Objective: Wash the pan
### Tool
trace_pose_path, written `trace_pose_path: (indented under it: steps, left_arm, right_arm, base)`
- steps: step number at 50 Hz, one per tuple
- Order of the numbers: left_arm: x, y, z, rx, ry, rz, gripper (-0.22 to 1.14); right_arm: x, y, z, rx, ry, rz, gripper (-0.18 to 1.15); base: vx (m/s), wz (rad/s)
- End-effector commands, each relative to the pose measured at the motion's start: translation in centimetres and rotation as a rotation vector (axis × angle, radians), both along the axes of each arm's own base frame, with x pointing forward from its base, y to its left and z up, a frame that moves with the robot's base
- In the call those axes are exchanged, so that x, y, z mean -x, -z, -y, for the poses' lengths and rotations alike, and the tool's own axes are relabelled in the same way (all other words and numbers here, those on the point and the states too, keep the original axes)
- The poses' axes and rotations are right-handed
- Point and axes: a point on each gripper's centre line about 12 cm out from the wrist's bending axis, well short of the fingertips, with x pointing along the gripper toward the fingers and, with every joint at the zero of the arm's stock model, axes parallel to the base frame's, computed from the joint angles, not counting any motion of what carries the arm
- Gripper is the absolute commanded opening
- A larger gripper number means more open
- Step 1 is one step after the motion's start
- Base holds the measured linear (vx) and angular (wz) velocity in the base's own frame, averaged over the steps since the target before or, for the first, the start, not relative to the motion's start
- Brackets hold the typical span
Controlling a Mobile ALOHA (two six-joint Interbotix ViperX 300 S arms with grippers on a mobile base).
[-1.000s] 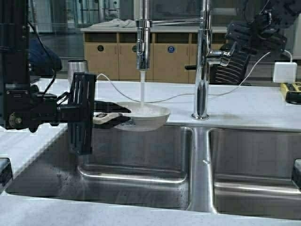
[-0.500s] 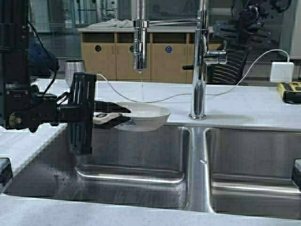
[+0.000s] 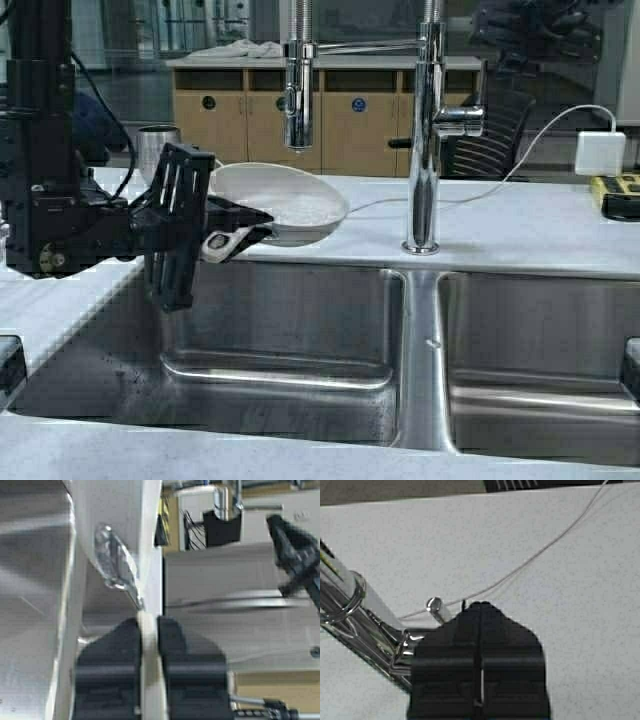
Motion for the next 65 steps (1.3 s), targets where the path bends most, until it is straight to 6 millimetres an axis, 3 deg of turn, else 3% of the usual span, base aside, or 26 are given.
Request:
trace_pose_path:
  steps: [1,13,21,35,44,55,65]
  left_arm:
    - [-0.1,-0.3,-0.3,0.047,-0.032,-0.031,0.03]
    - [-1.2,2.1,0.9,0.263,-0.003,-0.141,0.03]
    - [-0.8,3.5,0.4,0.209,-0.029,-0.169,0.03]
    - [1.6,2.9,-1.0,-0.257,0.020,-0.138,0.03]
    - [1.9,2.6,-1.7,-0.586,0.096,-0.207,0.03]
    - [-1.0,0.6,-1.1,-1.127,0.324,-0.171,0.03]
    - [-2.8,-2.4,-0.6,-1.232,0.373,-0.146,0.04]
  right_arm:
    - [2.1,-2.4,0.7,-0.012,0.017,0.058,0.07]
    - [6.1,-4.3,0.1,-0.027,0.002,0.073,0.07]
    - [9.7,-5.9,0.2,-0.021,-0.002,0.086,0.07]
    - [15.3,-9.0,0.0,0.015,-0.036,0.155,0.07]
    - [15.8,-9.1,0.1,0.014,-0.037,0.164,0.07]
    - [15.9,-8.8,0.0,-0.002,-0.037,0.187,0.07]
    - [16.0,-8.6,0.0,-0.007,-0.037,0.191,0.07]
  base:
    - [0.00,0.00]
    - [0.00,0.00]
    - [0.00,0.00]
    - [0.00,0.00]
    - [-0.01,0.01]
    - [-0.02,0.01]
    - [-0.02,0.01]
